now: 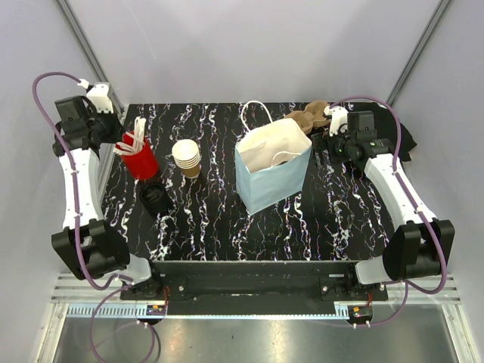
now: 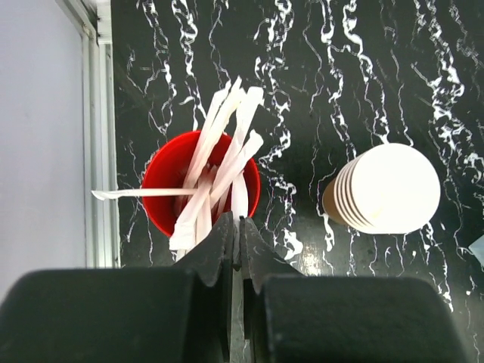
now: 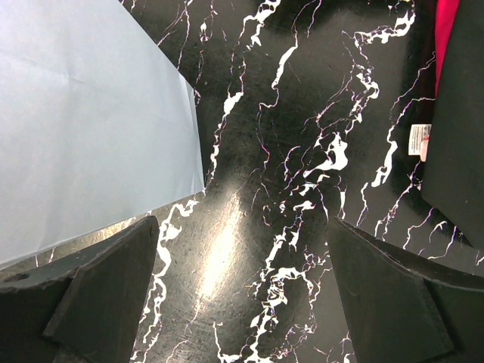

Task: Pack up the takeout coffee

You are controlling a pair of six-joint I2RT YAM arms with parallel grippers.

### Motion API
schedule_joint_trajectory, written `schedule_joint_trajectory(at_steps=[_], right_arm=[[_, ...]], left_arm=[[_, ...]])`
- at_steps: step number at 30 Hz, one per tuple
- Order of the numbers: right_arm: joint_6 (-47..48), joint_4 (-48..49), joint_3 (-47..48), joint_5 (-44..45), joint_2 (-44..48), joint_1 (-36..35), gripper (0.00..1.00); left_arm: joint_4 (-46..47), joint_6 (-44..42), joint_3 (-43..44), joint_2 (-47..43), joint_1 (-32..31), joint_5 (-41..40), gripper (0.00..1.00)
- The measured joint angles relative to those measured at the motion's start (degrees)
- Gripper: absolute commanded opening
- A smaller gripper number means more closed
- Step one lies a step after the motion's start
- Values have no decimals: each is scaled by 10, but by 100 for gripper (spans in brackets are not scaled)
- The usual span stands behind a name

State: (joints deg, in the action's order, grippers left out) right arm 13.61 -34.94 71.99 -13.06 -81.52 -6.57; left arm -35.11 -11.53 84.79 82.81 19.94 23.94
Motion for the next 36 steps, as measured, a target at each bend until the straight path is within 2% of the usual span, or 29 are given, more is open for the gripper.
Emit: schedule_joint_trajectory(at_steps=[7, 13, 26, 29, 36], right_arm=[[0, 0, 0, 0, -2, 0, 98], [-3, 0, 0, 0, -8, 0, 100], [-4, 0, 0, 0, -10, 0, 100], [-4, 0, 0, 0, -10, 1, 100], [-4, 0, 0, 0, -10, 6, 100]], left_arm=[[-21, 6, 17, -34, -2, 3, 4], [-33, 9, 34, -97, -6, 17, 5], [-56, 47, 91, -197, -28, 118, 5], [-55, 65, 114, -198, -60, 144, 5], [-55, 86, 161, -174, -239, 144, 4]])
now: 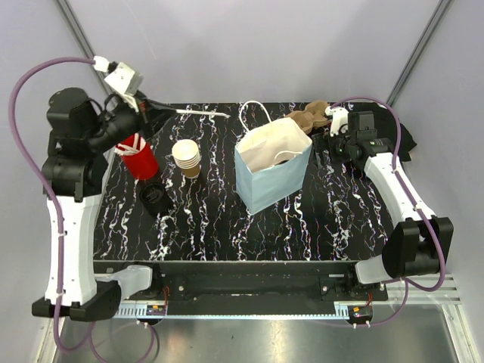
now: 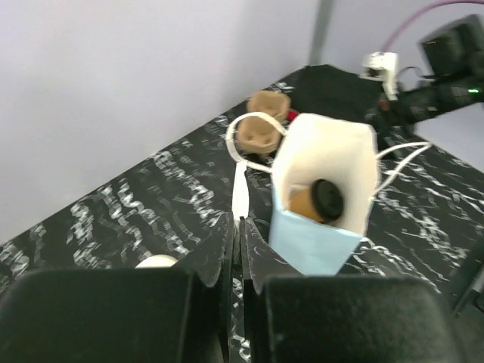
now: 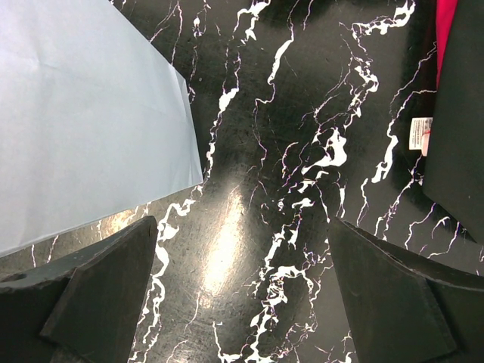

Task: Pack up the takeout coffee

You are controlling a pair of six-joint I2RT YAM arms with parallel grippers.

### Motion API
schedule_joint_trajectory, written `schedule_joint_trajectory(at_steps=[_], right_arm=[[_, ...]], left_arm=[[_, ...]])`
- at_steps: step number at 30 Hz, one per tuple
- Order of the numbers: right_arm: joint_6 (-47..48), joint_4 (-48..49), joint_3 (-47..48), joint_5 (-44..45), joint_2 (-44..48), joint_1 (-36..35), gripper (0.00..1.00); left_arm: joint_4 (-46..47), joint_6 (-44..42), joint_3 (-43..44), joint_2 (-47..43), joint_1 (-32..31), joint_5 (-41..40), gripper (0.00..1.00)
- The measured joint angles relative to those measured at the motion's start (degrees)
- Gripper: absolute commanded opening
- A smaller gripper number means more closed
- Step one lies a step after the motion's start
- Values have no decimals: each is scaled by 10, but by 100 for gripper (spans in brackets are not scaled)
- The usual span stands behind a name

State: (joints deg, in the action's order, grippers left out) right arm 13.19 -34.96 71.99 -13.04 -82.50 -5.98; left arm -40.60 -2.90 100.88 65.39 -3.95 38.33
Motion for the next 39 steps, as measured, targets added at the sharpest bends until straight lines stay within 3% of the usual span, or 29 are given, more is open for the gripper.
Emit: schedule_joint_trajectory(at_steps=[7, 14, 19, 29, 37, 39], right_arm=[[0, 0, 0, 0, -1, 2, 100], [0, 0, 0, 0, -6, 2, 100], [0, 0, 0, 0, -7, 3, 100], [0, 0, 0, 0, -7, 4, 100], [0, 0, 0, 0, -7, 4, 100], [0, 0, 0, 0, -7, 4, 100]], left_arm=[[-1, 2, 20, 50, -113, -34, 4], [-5, -39, 6, 72, -278, -149, 3], [-2, -69, -21, 86, -334, -244, 1], [71, -105, -164, 94, -380, -374, 2], [140, -89, -224, 95, -380, -390, 6], [152, -82, -226, 97, -380, -390, 14]])
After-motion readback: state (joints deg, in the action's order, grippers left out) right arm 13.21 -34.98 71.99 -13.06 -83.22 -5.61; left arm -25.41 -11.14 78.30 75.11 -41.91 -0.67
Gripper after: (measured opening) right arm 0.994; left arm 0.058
